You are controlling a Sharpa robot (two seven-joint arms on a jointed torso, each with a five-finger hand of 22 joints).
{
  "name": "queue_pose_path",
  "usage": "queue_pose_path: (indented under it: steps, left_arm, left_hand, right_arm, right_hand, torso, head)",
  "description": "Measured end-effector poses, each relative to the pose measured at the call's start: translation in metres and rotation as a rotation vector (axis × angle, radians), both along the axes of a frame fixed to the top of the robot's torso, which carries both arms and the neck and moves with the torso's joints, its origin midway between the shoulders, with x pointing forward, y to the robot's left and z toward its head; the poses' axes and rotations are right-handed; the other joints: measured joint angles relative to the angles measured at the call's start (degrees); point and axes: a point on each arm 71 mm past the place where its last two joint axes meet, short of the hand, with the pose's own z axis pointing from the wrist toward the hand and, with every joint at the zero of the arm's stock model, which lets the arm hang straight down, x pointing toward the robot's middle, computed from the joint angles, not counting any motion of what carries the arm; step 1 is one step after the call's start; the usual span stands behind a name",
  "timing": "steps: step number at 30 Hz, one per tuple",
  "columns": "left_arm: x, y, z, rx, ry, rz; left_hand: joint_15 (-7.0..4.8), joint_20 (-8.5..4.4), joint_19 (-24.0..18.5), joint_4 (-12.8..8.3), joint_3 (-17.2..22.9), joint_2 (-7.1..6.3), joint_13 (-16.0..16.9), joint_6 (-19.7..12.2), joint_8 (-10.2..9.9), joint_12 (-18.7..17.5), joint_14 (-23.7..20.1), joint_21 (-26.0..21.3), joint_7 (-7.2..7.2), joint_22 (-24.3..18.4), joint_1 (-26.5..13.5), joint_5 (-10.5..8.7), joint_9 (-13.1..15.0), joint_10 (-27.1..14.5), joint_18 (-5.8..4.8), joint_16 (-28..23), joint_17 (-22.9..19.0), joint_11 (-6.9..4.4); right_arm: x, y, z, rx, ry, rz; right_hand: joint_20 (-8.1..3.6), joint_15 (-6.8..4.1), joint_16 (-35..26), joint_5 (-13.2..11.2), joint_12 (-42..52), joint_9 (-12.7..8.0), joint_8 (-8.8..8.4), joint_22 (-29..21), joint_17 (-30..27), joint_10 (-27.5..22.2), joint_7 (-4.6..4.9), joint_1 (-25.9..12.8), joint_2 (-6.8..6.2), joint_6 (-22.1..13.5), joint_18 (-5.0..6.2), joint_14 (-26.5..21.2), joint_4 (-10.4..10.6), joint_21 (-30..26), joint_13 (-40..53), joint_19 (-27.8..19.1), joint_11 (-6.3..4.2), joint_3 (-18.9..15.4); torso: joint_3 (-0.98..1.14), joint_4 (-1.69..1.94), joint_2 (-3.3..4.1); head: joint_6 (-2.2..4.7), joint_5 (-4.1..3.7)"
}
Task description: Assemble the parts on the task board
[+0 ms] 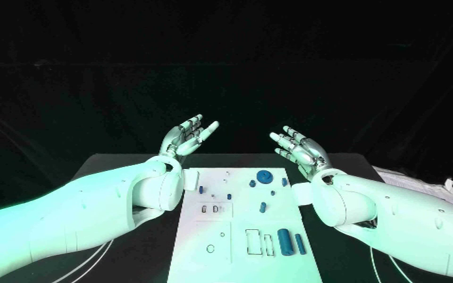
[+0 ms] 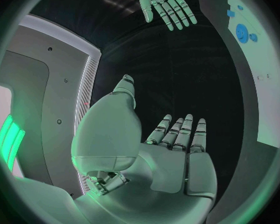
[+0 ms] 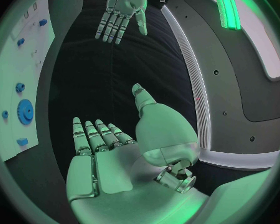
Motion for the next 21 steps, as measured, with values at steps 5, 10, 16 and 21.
queue_pose_path:
  steps: [5, 10, 16, 21]
  left_arm:
    - [0.000, -0.001, 0.000, -0.001, 0.004, -0.027]
    - [0.000, -0.003, -0.001, -0.001, 0.007, -0.044]
    - [0.001, 0.024, -0.002, 0.009, 0.007, -0.013]
    - [-0.007, 0.024, 0.002, -0.005, 0.001, -0.035]
  left_hand:
    - [0.40, 0.69, 0.3, 0.7, 0.2, 0.00, 0.1, 1.1, 0.2, 0.0, 1.0, 0.0, 0.11, 0.1, 2.1, 0.21, 0.1, 1.1, 0.85, 0.2, 0.1, 0.42]
    - [0.93, 1.12, 4.1, 0.7, 1.8, 2.16, 0.6, 5.5, 1.0, 0.7, 7.9, 1.3, 0.30, 0.7, 3.5, 0.21, 0.6, 5.7, 0.85, 1.7, 0.9, 1.17]
    - [0.31, 0.91, 29.5, 0.0, 2.9, 5.57, 2.0, 21.9, 3.9, 4.0, 29.8, 9.3, 1.81, 4.5, 6.1, -0.12, 2.0, 26.3, 0.85, 7.4, 3.2, 1.59]
    - [-3.24, -1.44, 42.4, -0.9, 2.3, 7.00, 2.8, 34.1, 6.3, 6.8, 41.7, 14.4, 4.22, 6.1, 7.1, -0.35, 2.7, 41.3, 2.25, 10.9, 5.5, -1.38]
  right_arm:
    - [0.001, 0.002, 0.000, 0.005, 0.009, 0.102]
    - [0.000, 0.005, 0.000, 0.005, 0.021, 0.189]
    - [0.012, -0.021, 0.004, -0.181, -0.103, 0.154]
    - [0.014, -0.022, 0.017, -0.315, -0.226, 0.165]
  right_hand:
    - [0.29, 0.29, 1.5, -2.8, 1.5, 0.7, 1.36, 0.8, 0.7, 7.0, 0.34, 4.9, 0.34, 5.4, 1.33, 6.3, -3.0, 1.8, 0.6, 4.2, 0.24, 1.4]
    - [0.32, -0.35, 4.1, -4.7, 3.8, 1.8, 3.35, 2.3, 1.6, 20.4, 1.06, 9.4, 0.35, 15.6, 3.11, 19.1, -6.3, 5.1, 1.5, 12.4, -0.14, 3.1]
    - [0.29, -2.14, 6.4, -4.7, 4.9, 2.5, 4.88, 3.7, 2.1, 33.9, 2.50, 11.9, -0.26, 29.4, 5.57, 33.5, -9.2, 9.1, 1.8, 21.7, -1.52, 5.7]
    - [-0.48, -3.85, 6.9, -4.7, 4.8, 2.6, 5.32, 4.5, 2.3, 41.3, 3.91, 12.6, -0.91, 38.2, 6.69, 42.4, -10.4, 12.0, 1.9, 27.8, -2.74, 8.4]
  torso:
    - [-0.02, 0.00, -0.01]
    - [-0.02, 0.00, -0.01]
    - [-0.07, -0.26, -0.03]
    - [-0.09, -0.49, 0.67]
  head:
    - [0.00, 0.01]
    - [0.00, 0.01]
    - [-0.17, -1.64]
    - [0.00, -2.20]
